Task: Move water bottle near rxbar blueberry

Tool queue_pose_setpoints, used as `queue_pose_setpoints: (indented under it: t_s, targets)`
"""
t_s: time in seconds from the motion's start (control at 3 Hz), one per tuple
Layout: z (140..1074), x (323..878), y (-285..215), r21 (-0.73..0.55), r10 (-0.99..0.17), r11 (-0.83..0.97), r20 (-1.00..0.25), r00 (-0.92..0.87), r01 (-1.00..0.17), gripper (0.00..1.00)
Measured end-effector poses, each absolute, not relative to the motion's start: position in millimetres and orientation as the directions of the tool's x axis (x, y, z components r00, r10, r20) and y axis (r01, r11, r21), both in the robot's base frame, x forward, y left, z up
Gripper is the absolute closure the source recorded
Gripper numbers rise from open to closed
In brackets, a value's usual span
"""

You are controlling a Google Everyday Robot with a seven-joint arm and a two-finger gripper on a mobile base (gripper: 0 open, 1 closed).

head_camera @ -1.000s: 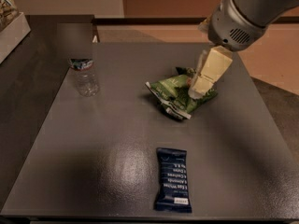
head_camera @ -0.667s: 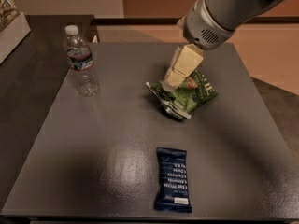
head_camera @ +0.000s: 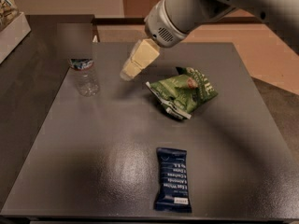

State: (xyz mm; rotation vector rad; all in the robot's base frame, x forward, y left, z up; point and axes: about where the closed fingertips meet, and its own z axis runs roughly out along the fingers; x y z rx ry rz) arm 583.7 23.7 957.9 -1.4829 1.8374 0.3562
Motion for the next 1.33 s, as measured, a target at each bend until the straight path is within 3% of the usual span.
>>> queue_pose_setpoints:
  t_s: [1.33]
  targets:
    - [937,581,158,-0.103,-0.52,0.206,-0.854,-0.019,-0.973,0.0]
